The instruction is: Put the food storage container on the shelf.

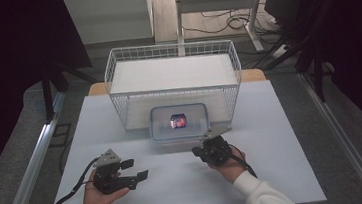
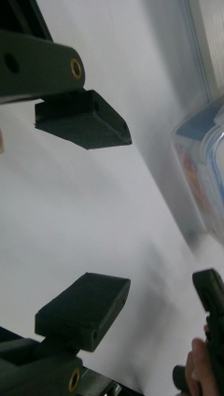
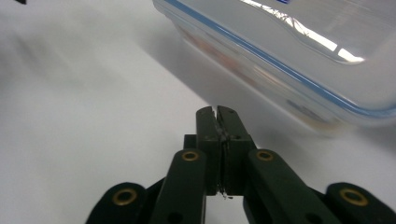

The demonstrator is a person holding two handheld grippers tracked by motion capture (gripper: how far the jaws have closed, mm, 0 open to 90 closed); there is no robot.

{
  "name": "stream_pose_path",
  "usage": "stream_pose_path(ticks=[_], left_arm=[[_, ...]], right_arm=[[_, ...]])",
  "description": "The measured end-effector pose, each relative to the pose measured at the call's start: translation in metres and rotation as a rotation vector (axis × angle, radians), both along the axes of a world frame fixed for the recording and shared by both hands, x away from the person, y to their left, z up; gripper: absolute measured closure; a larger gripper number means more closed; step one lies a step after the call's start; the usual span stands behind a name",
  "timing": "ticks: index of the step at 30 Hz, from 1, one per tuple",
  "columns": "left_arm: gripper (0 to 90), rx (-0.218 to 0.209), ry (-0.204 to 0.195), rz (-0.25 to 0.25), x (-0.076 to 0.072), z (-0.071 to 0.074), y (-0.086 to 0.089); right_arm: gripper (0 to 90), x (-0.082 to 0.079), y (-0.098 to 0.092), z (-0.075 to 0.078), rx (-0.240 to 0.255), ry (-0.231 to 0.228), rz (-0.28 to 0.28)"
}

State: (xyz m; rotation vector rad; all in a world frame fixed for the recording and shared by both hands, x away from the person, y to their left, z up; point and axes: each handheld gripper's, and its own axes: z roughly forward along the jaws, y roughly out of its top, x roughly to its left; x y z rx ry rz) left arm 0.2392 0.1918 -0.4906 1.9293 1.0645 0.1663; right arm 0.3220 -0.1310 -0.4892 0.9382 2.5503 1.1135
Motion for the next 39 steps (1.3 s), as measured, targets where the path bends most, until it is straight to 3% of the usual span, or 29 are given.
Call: stream_pose_path(ticks=[10, 14, 19, 39], left_arm=[[26.7, 0.008, 0.004, -0.007, 0.002, -0.003, -0.002], [26.7, 0.015, -0.002, 0.003, 0.002, -0.002, -0.001], [26.7, 0.016, -0.007, 0.006, 0.002, -0.002, -0.001], [26.7, 0.019, -0.001, 0.003, 0.003, -0.003, -0.001]], right_arm=[[88.9, 0.024, 0.028, -0.019, -0.038, 0.018, -0.045], [89.0, 0.033, 0.032, -0.022, -0.054, 0.003, -0.063], [89.0, 0.033, 0.039, -0.021, -0.066, -0.011, -0.04], [89.0, 0.042, 0.043, -0.008, -0.007, -0.032, -0.083]])
